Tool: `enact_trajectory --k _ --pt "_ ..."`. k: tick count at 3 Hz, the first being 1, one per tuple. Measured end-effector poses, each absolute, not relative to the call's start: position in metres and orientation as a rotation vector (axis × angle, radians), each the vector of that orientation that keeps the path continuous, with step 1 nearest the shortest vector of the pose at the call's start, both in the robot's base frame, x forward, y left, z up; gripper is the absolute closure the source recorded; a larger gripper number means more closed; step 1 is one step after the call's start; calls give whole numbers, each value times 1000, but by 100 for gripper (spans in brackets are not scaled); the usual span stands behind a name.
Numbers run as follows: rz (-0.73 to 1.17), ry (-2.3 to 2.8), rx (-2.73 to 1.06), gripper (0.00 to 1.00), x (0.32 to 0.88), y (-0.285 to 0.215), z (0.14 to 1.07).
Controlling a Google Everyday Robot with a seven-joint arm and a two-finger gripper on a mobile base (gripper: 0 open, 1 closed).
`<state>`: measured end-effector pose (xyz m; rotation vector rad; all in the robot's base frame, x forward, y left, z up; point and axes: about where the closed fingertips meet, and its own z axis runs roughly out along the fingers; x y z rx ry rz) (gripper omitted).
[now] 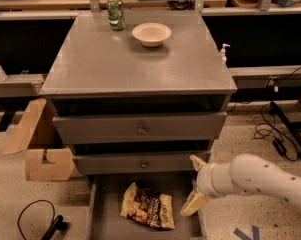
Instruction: Pick brown chip bag from bottom drawer and place on counter
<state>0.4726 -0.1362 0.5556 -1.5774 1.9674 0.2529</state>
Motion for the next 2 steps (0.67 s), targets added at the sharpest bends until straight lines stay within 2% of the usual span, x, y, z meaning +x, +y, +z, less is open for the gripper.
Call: enact_trajectory --k 2 --pt "229 1959 -1581 0 480 -102 462"
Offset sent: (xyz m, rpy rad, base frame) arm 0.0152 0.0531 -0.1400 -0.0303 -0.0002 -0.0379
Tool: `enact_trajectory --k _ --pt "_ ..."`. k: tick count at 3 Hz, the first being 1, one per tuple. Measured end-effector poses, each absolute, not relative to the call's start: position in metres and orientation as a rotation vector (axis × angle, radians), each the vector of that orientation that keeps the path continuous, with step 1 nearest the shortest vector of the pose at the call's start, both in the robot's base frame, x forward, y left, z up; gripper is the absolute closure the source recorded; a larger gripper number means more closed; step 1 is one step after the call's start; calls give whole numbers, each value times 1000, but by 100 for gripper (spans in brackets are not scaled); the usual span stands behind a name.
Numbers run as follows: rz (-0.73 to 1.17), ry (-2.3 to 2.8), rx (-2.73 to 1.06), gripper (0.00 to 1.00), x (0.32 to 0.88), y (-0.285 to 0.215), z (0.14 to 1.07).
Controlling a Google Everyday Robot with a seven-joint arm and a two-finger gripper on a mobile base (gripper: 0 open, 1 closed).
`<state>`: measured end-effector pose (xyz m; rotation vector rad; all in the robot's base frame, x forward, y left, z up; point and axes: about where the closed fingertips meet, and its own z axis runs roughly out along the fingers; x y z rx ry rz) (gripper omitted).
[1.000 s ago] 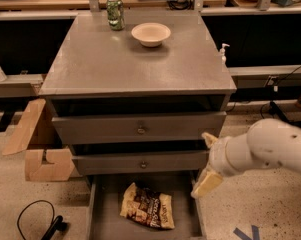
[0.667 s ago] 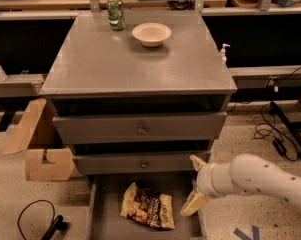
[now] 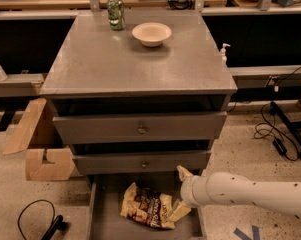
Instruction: Pick brown chip bag from bottom drawer and place on counter
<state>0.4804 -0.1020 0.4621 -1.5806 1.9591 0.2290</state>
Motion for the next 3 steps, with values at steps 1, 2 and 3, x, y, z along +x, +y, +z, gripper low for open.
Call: enact_trajectory --k 1,2,3 --pt "218 1947 -1579 0 487 -95 461" --pt "269 1952 -1593 0 483 -84 439" --pt "355 1979 -1602 0 478 -63 384"
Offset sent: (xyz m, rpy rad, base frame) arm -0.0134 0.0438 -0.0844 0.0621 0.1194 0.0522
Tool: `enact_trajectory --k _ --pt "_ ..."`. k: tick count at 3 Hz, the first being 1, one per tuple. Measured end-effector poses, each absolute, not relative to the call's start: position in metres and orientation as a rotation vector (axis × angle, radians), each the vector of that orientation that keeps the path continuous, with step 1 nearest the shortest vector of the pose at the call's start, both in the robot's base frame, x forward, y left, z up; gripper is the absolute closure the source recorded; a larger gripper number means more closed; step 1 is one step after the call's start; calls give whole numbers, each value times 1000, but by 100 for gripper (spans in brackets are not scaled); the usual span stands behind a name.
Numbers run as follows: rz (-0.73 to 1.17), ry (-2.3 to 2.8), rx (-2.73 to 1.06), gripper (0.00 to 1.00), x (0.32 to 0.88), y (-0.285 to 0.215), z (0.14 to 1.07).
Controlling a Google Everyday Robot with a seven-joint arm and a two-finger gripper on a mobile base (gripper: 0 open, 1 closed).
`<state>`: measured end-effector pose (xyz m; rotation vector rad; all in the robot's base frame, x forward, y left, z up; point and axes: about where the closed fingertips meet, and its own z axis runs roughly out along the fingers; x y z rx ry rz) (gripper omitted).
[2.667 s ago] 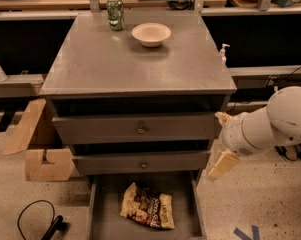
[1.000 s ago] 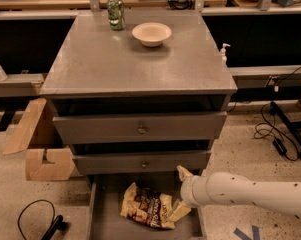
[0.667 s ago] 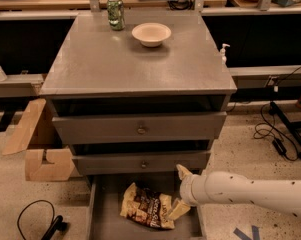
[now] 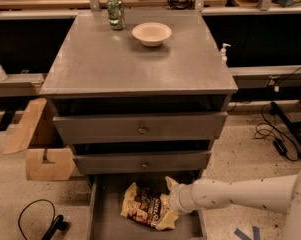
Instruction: Pick brown chip bag from bottom drawer and place on counter
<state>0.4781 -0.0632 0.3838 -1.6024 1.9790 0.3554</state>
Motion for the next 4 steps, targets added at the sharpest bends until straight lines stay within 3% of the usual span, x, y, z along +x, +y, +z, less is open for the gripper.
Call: enact_trajectory --k 4 --pt "517 2124 -1643 0 526 -2 172"
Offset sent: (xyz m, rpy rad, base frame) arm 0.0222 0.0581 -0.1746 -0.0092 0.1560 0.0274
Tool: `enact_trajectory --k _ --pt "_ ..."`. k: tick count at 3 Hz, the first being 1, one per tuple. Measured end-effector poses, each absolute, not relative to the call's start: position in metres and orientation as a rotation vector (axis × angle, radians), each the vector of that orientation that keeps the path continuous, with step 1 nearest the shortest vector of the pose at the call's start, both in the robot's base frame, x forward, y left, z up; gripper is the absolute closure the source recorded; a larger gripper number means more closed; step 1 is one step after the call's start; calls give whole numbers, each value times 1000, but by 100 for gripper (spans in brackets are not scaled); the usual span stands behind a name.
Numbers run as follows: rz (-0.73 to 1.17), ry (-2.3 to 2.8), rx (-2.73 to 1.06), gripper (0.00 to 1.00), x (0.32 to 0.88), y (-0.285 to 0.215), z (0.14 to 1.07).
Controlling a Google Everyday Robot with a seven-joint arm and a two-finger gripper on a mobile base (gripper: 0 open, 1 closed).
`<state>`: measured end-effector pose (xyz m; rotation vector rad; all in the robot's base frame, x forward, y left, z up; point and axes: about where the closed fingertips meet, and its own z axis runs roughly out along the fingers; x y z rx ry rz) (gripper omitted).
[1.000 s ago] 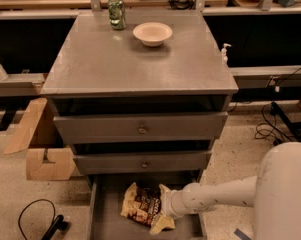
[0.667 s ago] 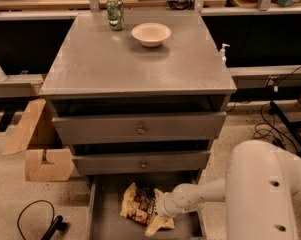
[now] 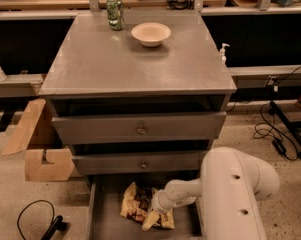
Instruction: Pick brown chip bag from bottom drawer and place on counter
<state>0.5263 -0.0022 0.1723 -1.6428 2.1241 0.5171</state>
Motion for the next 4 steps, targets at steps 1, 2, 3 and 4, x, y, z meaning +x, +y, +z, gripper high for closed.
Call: enact_trajectory --k 1,2,3,4 --pt "519 2153 -1644 0 539 -1 149" --pt "536 2173 -1667 18 542 9 127" --pt "563 2180 -1692 41 536 26 111" --pt "567 2181 -1695 72 535 28 113"
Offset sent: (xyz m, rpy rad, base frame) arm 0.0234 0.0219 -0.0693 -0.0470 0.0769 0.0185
